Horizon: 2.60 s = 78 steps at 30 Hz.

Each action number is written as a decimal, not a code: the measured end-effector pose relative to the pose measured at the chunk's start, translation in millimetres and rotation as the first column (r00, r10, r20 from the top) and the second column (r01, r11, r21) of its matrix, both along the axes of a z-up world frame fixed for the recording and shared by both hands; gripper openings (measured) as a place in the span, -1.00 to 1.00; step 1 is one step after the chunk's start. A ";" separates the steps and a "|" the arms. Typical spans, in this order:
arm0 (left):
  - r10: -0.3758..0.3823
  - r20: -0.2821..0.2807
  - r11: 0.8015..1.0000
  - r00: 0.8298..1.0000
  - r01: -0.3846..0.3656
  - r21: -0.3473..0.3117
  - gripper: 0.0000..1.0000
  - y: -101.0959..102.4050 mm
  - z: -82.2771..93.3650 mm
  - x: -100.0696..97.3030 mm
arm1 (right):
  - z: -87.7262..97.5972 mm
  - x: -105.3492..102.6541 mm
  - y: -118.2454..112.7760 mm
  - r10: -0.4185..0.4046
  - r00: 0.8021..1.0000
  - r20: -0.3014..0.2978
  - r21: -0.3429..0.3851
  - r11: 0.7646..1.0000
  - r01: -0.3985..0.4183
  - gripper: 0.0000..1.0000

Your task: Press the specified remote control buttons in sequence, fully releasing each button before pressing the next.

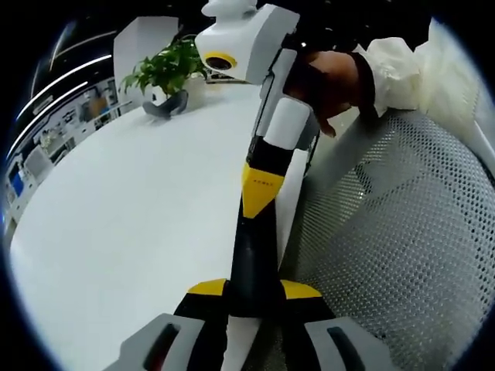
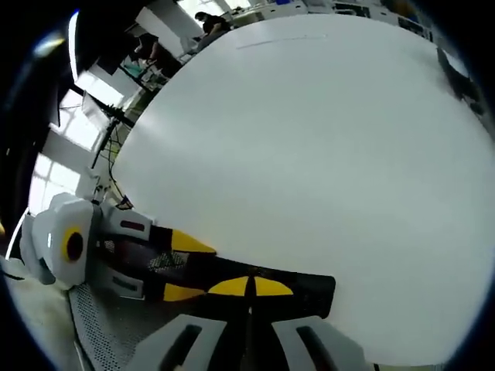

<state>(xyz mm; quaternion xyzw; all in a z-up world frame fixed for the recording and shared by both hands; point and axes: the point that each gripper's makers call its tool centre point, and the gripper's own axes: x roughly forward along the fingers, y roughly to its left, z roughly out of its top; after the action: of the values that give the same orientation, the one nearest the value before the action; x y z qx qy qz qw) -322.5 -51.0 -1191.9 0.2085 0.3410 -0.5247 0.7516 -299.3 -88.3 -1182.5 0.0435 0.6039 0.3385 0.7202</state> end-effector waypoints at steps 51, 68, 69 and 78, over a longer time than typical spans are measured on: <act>-0.007 0.047 1.000 0.999 0.007 -0.002 -0.51 1.4 -1.0 5.1 | 0.1 -9.8 -2.4 -0.033 0.995 -0.092 0.015 0.999 0.035 -1.00; -0.009 0.051 1.000 0.999 0.010 -0.010 -0.50 1.3 -0.8 4.5 | -4.2 -13.6 -1.9 0.010 0.996 -0.093 -0.011 1.000 -0.011 -1.00; -0.009 0.051 1.000 0.999 0.010 -0.010 -0.50 1.3 -0.7 4.4 | -4.1 -13.9 -1.2 0.014 0.996 -0.087 -0.017 1.000 -0.016 -1.00; -0.005 0.051 1.000 0.999 0.006 -0.009 -0.49 1.3 -1.0 5.7 | -3.7 -14.4 -1.2 0.008 0.995 -0.100 0.000 1.000 -0.008 -1.00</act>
<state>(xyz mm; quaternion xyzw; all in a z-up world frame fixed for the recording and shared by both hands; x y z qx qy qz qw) -316.7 -49.7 -1193.0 0.2192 0.3186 -0.5228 0.7597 -313.6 -89.5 -1186.2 0.0579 0.6393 0.3387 0.6879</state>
